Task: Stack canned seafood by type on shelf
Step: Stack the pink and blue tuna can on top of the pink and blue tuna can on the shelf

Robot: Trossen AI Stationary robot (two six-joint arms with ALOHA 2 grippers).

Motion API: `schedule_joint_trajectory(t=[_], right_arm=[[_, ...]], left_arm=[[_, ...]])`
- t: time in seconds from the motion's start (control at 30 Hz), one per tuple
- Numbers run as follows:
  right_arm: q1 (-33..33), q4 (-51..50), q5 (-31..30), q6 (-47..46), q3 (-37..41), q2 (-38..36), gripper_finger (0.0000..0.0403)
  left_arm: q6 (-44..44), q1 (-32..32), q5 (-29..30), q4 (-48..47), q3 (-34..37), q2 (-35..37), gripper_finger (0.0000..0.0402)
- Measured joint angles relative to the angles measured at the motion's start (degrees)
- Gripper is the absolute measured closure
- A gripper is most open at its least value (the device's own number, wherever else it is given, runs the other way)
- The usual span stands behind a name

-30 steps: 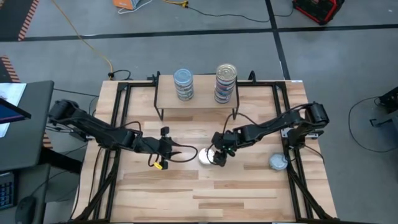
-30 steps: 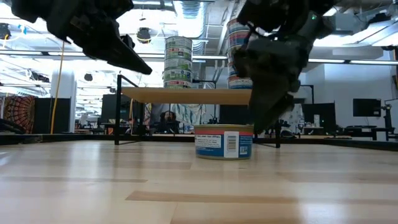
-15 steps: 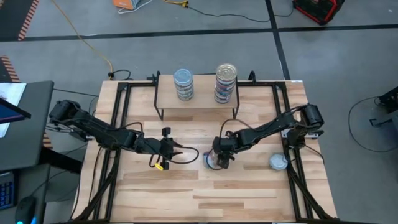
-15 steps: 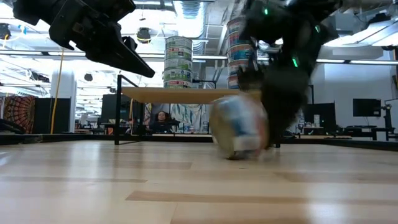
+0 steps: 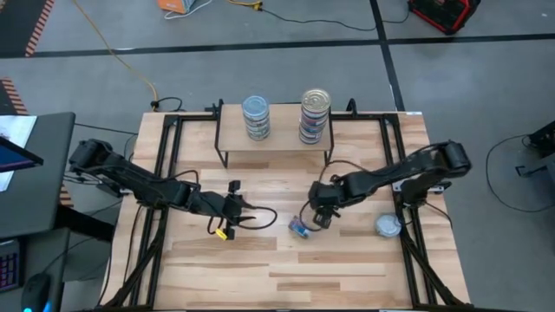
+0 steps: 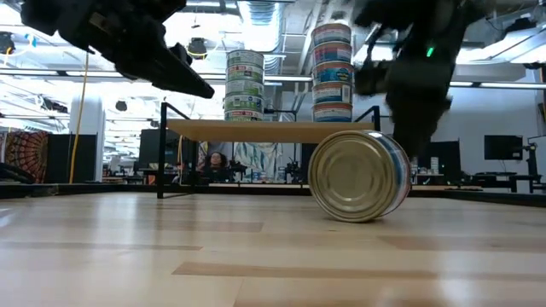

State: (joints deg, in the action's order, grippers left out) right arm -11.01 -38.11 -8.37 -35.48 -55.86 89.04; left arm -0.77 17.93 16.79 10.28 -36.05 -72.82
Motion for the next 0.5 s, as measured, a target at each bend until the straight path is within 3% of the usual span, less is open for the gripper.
schedule_joint_trajectory(t=[0.17, 0.27, 0.5], right_arm=[[-8.9, 0.9, -11.2, 0.1, 0.0, -6.4, 0.0191], [-14.6, 5.3, -17.4, 3.0, -0.1, -6.5, 0.0191], [-18.3, 14.9, -17.3, 6.0, -0.1, -2.1, 0.0154]], left_arm=[[1.0, -0.1, 0.4, 2.8, -0.1, -1.9, 0.0283], [1.1, -0.2, 1.9, 4.2, 0.0, -3.6, 0.0282], [1.5, -0.4, 5.7, 8.0, -0.5, -7.7, 0.0259]])
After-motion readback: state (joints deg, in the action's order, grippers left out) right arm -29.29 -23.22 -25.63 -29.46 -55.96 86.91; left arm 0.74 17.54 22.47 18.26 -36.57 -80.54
